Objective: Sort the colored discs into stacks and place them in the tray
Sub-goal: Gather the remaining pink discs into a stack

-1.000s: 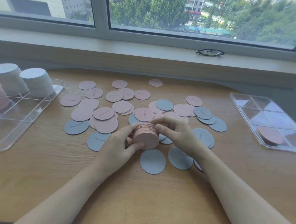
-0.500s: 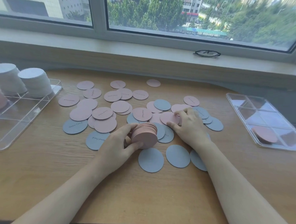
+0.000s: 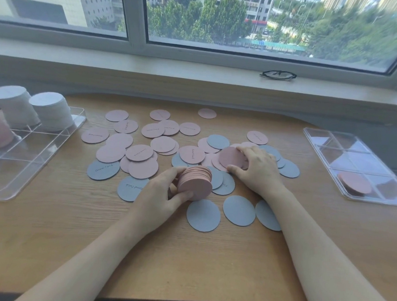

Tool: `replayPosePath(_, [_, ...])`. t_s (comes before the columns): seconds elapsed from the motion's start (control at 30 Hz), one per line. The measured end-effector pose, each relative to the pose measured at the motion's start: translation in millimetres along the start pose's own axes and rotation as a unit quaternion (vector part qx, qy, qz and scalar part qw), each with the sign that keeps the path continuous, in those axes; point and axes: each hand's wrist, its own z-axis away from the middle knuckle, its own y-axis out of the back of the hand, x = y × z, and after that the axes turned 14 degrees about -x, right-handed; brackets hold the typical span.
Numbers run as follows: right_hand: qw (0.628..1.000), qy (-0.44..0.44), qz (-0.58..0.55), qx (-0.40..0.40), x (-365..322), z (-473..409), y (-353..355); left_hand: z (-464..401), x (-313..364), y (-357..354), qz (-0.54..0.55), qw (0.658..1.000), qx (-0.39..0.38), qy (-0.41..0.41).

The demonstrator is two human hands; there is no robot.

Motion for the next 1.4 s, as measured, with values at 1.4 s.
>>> replayPosePath(1.4, [0.879, 0.104, -0.461, 0.059, -23, 22, 20, -1, -6, -1, 0.002, 1.0, -0.003, -0.004])
